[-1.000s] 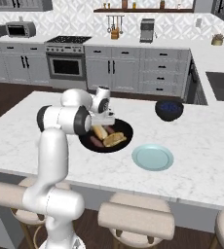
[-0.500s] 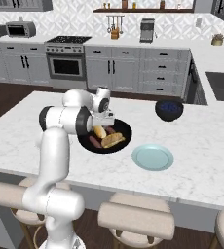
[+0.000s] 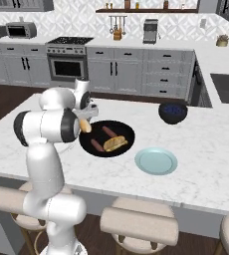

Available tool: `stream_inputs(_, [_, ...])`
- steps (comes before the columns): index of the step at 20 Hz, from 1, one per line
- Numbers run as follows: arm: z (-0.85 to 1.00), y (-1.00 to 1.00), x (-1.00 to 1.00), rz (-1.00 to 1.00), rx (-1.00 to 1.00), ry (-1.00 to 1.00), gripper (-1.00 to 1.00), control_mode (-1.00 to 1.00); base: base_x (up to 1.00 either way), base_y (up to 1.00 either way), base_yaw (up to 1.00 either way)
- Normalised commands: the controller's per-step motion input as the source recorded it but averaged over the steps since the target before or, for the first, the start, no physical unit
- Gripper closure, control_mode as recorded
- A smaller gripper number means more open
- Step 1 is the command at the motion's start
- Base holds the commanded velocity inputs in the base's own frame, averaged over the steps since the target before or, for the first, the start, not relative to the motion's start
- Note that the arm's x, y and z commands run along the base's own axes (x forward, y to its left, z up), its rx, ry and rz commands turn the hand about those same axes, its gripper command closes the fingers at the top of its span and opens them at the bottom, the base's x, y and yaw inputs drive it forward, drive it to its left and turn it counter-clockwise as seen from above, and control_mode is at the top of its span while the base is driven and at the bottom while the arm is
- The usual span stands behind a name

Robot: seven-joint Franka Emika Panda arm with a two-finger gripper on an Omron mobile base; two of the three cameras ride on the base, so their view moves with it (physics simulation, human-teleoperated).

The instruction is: Place one bun and one sausage from the bowl on each plate.

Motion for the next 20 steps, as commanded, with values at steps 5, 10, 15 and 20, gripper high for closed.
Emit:
stream_inputs(5, [0.11,1.0,-0.99,0.02,-0.01,-0.2,1.0,-1.0,0.0,0.0,0.0])
stream_inputs(10, [0.09,1.0,-0.28,0.0,-0.01,-0.18,1.0,-1.0,0.0,0.0,0.0])
stream_inputs(15, [-0.25,0.77,0.25,0.0,-0.02,-0.01,1.0,-1.0,0.0,0.0,0.0])
stream_inputs(20, [-0.13,0.24,0.18,-0.04,0.0,0.01,1.0,-1.0,0.0,0.0,0.0])
